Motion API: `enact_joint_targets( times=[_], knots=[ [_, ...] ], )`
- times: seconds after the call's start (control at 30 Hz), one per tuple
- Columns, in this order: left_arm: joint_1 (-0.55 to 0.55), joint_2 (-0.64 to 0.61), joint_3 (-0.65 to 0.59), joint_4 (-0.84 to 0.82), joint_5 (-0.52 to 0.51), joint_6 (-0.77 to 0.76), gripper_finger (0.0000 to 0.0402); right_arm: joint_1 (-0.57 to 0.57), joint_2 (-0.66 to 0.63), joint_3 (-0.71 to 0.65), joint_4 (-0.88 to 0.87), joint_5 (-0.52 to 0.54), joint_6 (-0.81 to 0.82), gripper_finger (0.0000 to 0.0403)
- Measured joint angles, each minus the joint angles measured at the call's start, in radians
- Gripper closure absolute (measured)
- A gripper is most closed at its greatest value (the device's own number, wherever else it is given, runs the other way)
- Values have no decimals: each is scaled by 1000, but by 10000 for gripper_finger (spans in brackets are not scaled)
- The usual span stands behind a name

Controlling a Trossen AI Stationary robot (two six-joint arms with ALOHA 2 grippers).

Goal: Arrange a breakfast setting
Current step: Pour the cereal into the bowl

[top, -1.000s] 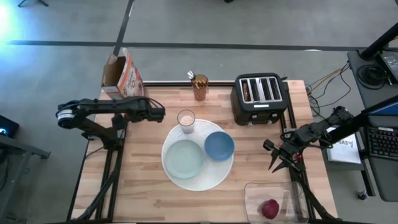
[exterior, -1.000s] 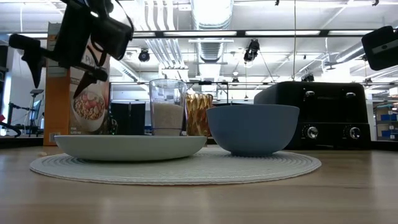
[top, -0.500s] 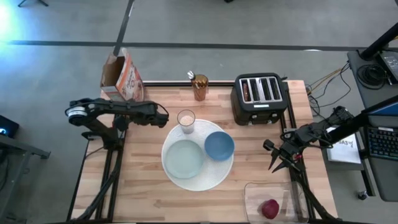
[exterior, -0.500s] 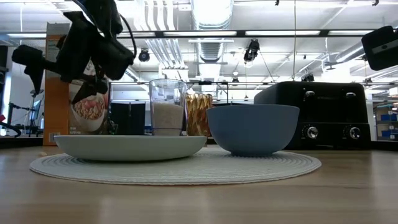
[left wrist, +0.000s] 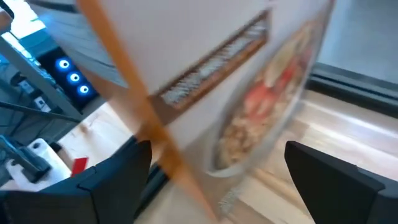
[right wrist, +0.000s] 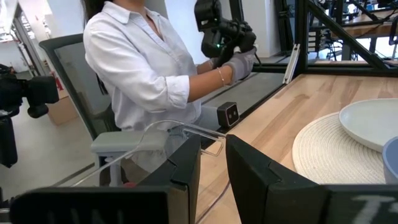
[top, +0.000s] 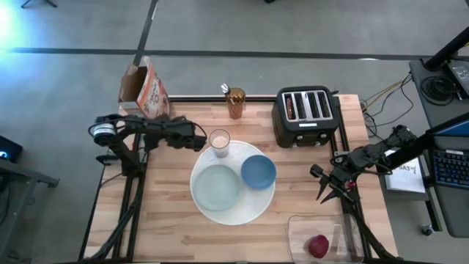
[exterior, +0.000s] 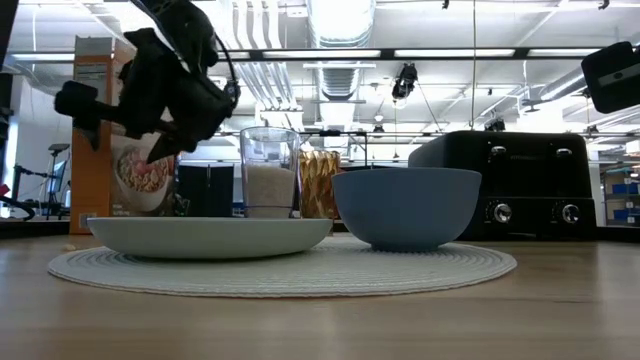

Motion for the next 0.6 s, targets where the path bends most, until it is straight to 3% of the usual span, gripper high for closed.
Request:
enact_joint_targets(
  times=[0.6],
  knots=[
    [-6,5,54,90,-111,104,51,0,0,0,0,0,0,335]
  ],
)
